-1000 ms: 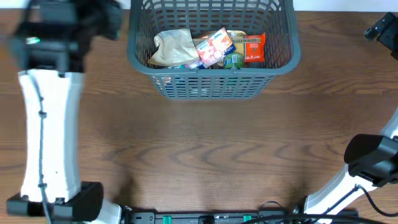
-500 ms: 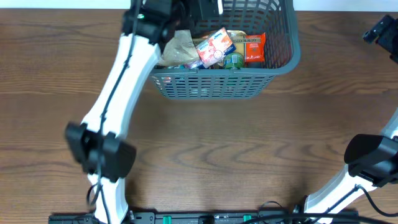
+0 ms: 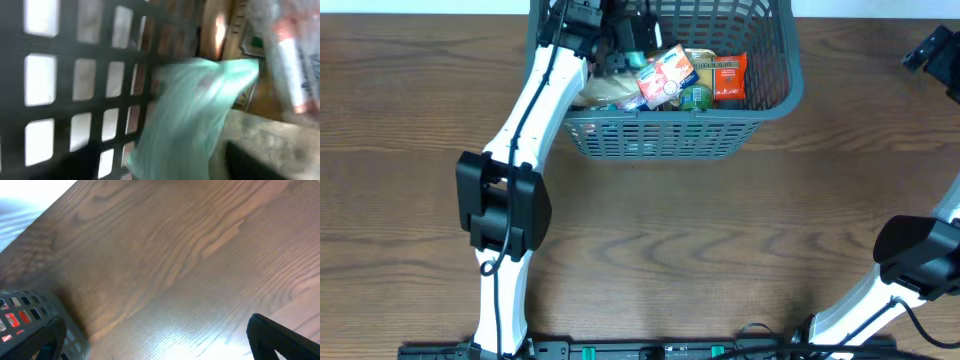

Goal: Pack container
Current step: 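Lift the green item with the left gripper and lower it into the basket, then open the left gripper and withdraw it from the basket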

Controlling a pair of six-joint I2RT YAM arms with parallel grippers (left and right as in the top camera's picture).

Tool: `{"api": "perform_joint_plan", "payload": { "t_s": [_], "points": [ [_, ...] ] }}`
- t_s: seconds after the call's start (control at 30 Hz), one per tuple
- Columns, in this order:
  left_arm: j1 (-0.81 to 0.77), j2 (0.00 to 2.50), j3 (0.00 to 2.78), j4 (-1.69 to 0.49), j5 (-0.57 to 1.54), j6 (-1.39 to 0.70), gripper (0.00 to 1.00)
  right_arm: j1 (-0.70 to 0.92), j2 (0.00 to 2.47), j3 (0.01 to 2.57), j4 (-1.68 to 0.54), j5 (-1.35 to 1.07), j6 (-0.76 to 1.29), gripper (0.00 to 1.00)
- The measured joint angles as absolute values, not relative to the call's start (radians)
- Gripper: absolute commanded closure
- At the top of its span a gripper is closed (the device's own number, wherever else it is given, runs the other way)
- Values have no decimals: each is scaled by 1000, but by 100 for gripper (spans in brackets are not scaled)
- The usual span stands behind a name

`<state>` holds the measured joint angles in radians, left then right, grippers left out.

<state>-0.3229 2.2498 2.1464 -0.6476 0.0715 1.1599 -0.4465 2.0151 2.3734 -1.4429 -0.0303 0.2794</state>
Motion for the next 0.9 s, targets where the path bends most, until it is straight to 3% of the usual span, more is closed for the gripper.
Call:
{"api": "perform_joint_plan", "payload": {
  "t_s": [0.33, 0.6, 0.9],
  "points": [
    [-297, 2125, 2138, -686, 72, 785, 1, -371, 2015, 2374, -1346, -54, 128, 1],
    [-147, 1767, 2147, -962, 72, 483, 2, -156, 2015, 2420, -1328, -102, -5, 1],
    [10, 1663, 2148, -1267, 68, 287, 1, -99, 2009, 2511, -1575, -110, 45, 1]
  ]
}}
